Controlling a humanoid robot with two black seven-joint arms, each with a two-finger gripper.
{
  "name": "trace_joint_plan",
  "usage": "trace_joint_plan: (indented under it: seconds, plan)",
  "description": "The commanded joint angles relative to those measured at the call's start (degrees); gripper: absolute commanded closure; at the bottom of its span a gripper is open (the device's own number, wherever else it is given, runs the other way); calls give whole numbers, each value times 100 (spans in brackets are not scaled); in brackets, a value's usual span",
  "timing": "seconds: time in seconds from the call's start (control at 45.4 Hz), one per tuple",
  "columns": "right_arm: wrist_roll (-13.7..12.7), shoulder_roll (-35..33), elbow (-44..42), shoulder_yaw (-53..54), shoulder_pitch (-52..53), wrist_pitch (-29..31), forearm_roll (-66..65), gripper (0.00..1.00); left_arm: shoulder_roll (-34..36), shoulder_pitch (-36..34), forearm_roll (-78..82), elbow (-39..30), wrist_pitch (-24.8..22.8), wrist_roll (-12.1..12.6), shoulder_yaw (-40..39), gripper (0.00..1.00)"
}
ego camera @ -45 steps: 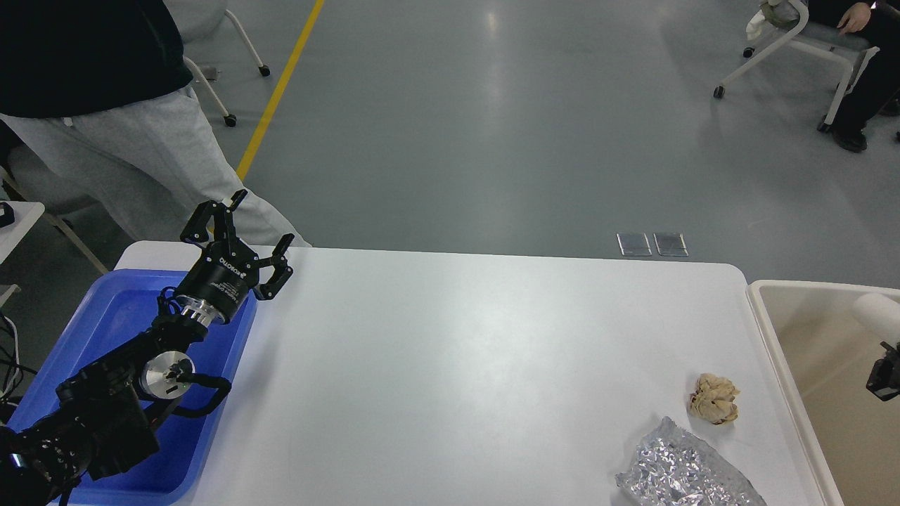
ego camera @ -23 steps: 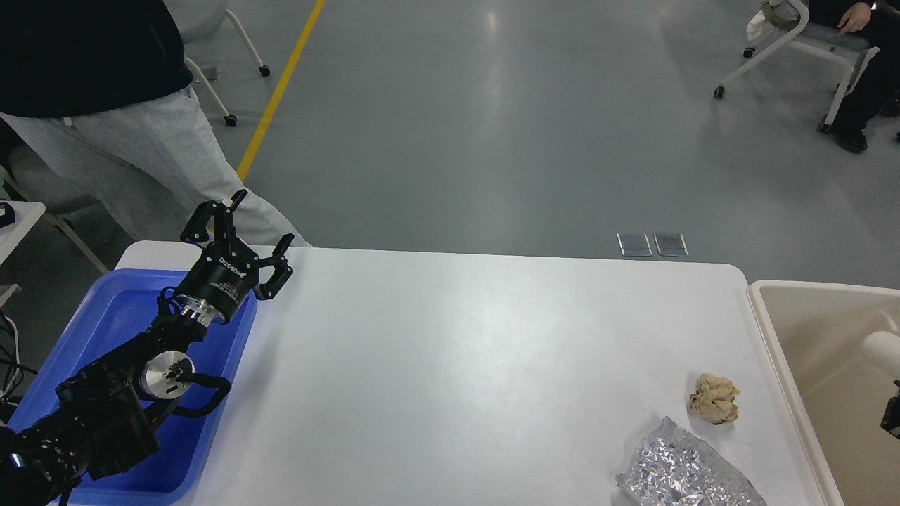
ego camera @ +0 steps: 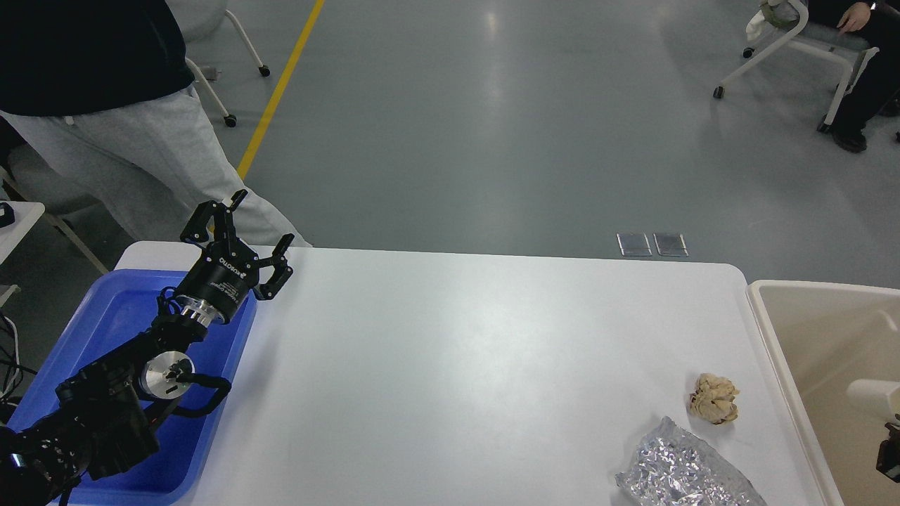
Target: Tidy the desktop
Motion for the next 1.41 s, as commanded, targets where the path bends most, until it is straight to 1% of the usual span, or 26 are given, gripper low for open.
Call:
trace_joint_plan:
  seconds: [0.0,0.176,0.264,0.441,0.507,0.595,0.727,0.793,0.881,0.969,1.058,1.124,1.212,1.388]
  plan:
    - [10,46,79,-57,-41,40,-51,1,0,0,0,-2,0,0,0,0]
    - [10,46,219,-21,90,67,-236,0,0,0,0,-2,0,0,0,0]
    - [10,11,457,-48,266,23,-236,0,0,0,0,-2,0,0,0,0]
    - [10,-24,580,31,688,58,-236,0,0,0,0,-2,0,0,0,0]
    - [10,-112,764,23,837,75,-236,0,0,0,0,-2,0,0,0,0]
    - [10,-445,1150,-13,1065,93,-323,0,0,0,0,-2,0,0,0,0]
    - [10,-1025,2064,49,1373,110,-438,0,0,0,0,-2,0,0,0,0]
    - [10,-1289,2486,84,1531,242,-429,0,0,0,0,-2,0,0,0,0]
    - [10,-1386,2917,277,1637,505,-412,0,0,0,0,-2,0,0,0,0]
    - [10,-1413,3330,584,1637,646,-403,0,0,0,0,-2,0,0,0,0]
    - [18,-1474,3621,874,1637,892,-368,0,0,0,0,-2,0,0,0,0]
    - [18,-1466,3770,1033,1620,1121,-359,0,0,0,0,-2,0,0,0,0]
    - [18,-1282,3963,1226,1602,1253,-350,0,0,0,0,-2,0,0,0,0]
    - [27,-342,4034,1832,1611,1262,-385,0,0,0,0,7,0,0,0,0]
